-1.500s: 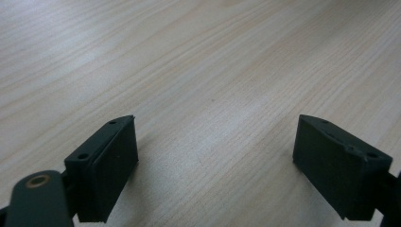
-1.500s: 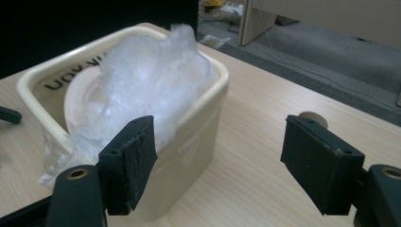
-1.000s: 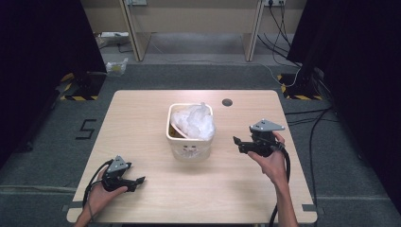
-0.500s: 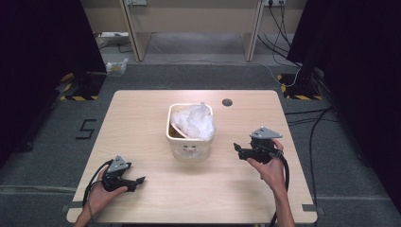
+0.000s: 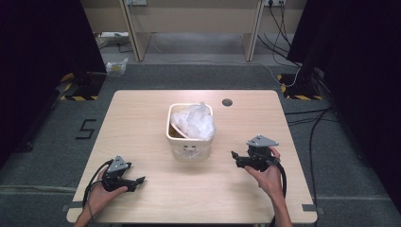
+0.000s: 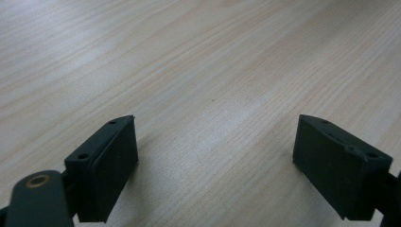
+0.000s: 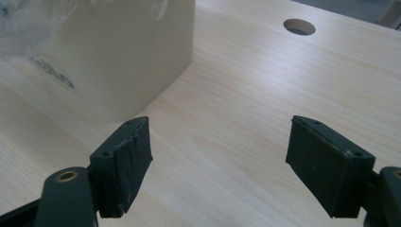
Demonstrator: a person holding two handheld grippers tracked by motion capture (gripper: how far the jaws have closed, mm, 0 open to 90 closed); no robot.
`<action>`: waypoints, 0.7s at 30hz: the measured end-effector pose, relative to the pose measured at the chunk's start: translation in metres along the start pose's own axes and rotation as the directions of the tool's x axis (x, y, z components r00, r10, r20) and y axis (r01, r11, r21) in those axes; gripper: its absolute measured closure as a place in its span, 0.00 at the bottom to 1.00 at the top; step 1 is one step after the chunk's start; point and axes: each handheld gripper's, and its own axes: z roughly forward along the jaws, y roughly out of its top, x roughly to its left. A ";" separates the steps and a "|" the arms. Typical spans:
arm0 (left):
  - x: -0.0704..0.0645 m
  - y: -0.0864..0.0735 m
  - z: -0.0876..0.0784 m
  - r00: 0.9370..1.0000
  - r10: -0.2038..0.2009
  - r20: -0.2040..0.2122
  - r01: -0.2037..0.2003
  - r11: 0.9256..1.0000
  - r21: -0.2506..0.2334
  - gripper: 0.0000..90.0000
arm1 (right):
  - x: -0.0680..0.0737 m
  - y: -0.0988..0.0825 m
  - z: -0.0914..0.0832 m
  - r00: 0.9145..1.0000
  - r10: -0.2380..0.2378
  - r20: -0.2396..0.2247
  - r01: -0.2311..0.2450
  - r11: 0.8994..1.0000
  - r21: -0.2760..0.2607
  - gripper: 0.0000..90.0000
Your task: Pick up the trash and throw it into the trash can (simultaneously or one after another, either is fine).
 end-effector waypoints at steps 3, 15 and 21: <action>0.000 0.000 0.000 1.000 0.000 0.000 0.000 1.000 0.000 0.15 | 0.001 -0.008 -0.003 1.000 0.008 -0.001 -0.008 1.000 0.010 0.25; 0.000 0.000 0.000 1.000 0.000 0.000 0.000 1.000 0.000 0.15 | 0.010 -0.043 -0.008 1.000 0.015 -0.017 -0.014 0.999 0.043 0.23; 0.000 0.000 0.000 1.000 0.001 0.000 -0.001 1.000 0.001 0.15 | 0.016 -0.053 -0.004 1.000 0.003 -0.013 -0.002 0.997 0.076 0.23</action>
